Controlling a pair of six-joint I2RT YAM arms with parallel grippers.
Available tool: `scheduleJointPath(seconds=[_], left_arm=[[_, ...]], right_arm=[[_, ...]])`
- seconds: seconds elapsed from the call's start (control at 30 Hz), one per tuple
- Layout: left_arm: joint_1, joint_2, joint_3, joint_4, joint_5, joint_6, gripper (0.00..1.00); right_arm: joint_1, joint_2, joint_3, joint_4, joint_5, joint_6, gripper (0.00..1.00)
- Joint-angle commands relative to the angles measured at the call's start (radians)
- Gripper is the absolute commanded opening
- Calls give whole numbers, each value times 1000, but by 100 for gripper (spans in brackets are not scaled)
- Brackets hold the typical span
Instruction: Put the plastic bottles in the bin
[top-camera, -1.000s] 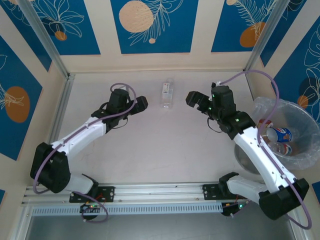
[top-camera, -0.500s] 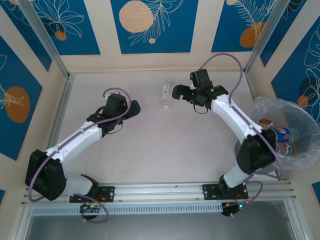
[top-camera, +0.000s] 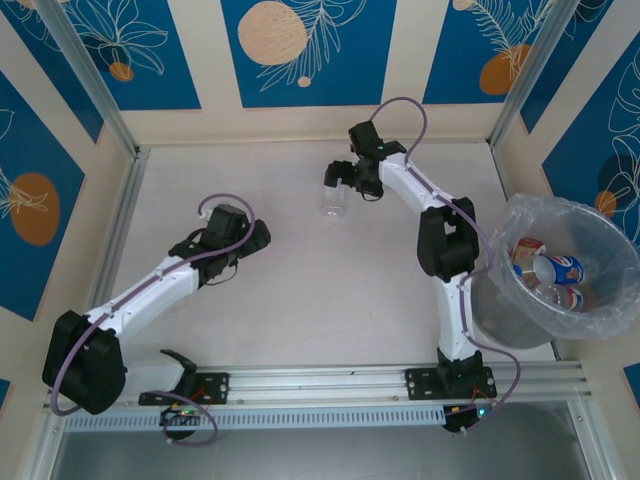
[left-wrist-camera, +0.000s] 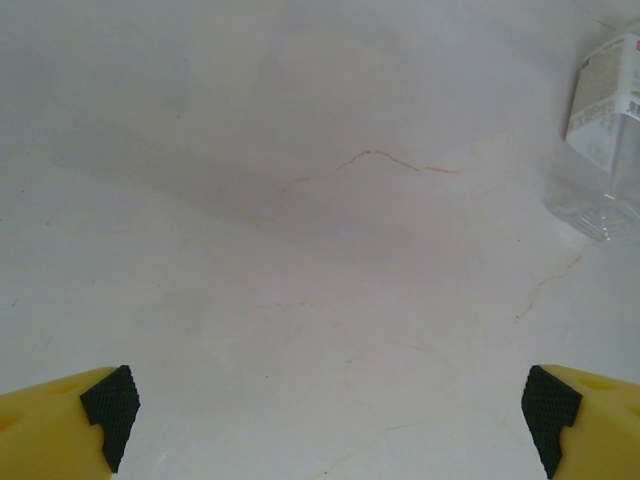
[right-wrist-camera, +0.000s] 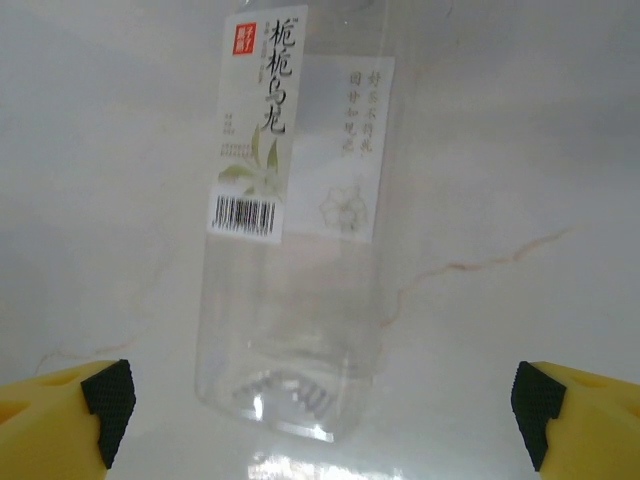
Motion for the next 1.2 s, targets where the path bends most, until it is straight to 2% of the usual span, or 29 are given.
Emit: scheduleJointPath(seconds=[0.0, 0.17, 0.33, 0.4, 0.57, 0.67, 0.87, 1.03, 1.17], left_arm=[[18, 25, 13, -8, -10, 5, 100], [30, 40, 25, -12, -10, 25, 100], [41, 52, 22, -12, -4, 28, 100], [45, 55, 20, -11, 1, 28, 100], [51, 62, 17, -1, 12, 28, 100], [54, 65, 13, 6, 14, 25, 100], [61, 73, 10, 16, 24, 25, 100], [65, 78, 8, 20, 32, 25, 100], [68, 79, 11, 23, 42, 23, 100]], right_arm=[[20, 91, 115, -94, 25, 47, 99], [40, 185, 221, -122, 19, 63, 100], [75, 240, 262, -162, 139, 60, 100], [86, 267, 296, -189, 188, 44, 97], [100, 366, 452, -334, 219, 32, 94], [113, 388, 473, -361, 233, 12, 90], [105, 416, 478, -395, 150, 5, 74], [104, 414, 488, -395, 128, -3, 51], [107, 396, 498, -385, 142, -20, 44]])
